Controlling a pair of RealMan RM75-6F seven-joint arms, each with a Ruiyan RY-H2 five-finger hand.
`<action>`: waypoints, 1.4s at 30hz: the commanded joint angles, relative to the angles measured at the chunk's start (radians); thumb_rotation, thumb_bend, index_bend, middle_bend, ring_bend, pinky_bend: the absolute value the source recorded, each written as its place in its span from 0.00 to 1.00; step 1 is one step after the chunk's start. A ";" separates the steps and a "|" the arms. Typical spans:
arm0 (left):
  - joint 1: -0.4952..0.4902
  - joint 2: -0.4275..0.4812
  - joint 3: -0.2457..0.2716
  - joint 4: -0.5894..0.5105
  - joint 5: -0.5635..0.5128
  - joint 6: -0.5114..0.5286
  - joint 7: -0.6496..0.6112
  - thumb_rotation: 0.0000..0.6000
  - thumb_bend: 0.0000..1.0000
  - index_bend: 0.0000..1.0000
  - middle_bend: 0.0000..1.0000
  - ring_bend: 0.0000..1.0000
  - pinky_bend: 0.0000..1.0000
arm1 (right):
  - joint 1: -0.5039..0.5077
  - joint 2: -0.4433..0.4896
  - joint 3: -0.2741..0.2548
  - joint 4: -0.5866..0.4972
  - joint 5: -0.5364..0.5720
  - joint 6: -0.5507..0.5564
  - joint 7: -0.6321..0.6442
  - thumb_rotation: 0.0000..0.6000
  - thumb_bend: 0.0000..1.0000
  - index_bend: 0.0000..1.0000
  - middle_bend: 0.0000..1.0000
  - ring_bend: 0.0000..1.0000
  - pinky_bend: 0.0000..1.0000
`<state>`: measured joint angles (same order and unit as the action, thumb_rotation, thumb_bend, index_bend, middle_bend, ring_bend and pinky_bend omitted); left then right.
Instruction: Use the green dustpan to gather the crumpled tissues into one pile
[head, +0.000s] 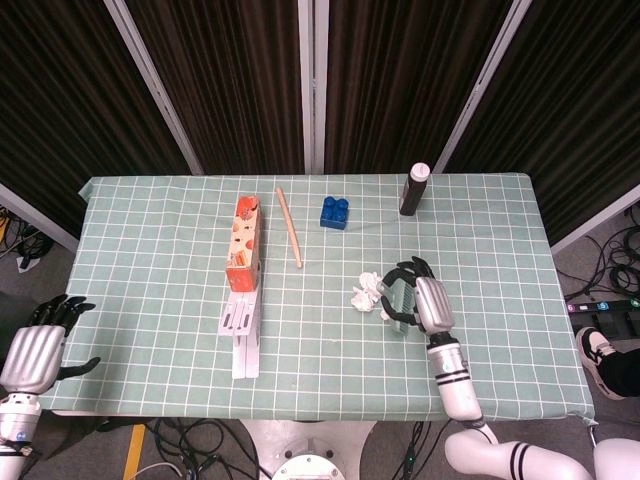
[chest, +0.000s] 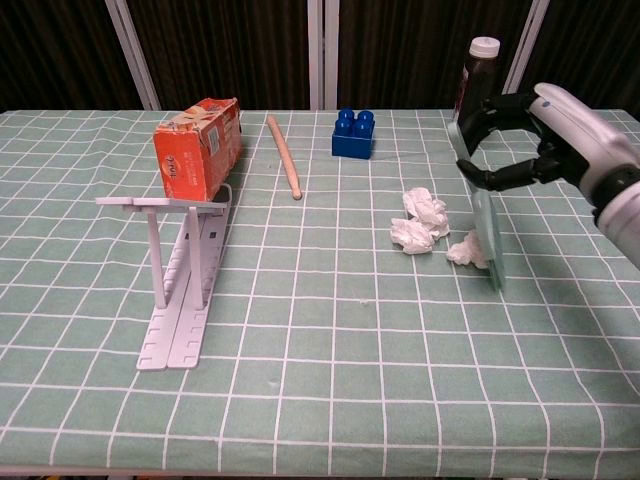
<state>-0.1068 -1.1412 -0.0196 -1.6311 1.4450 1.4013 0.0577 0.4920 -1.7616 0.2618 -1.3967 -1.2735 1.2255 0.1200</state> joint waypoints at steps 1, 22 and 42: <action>-0.001 -0.002 0.000 0.003 -0.002 -0.003 -0.002 1.00 0.00 0.23 0.17 0.09 0.14 | 0.046 -0.054 0.038 0.053 0.019 -0.027 -0.022 1.00 0.46 0.68 0.52 0.21 0.09; -0.009 -0.009 -0.003 0.020 0.003 -0.007 -0.015 1.00 0.00 0.23 0.17 0.09 0.14 | 0.002 0.390 -0.161 0.111 -0.298 -0.062 0.020 1.00 0.47 0.64 0.51 0.19 0.09; -0.006 0.001 -0.004 -0.005 -0.006 -0.004 0.006 1.00 0.00 0.23 0.17 0.09 0.14 | 0.026 0.382 -0.182 0.107 -0.143 -0.235 -0.326 1.00 0.44 0.03 0.11 0.00 0.00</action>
<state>-0.1129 -1.1407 -0.0234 -1.6362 1.4389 1.3969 0.0639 0.5337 -1.4078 0.0722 -1.2375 -1.4361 0.9718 -0.2020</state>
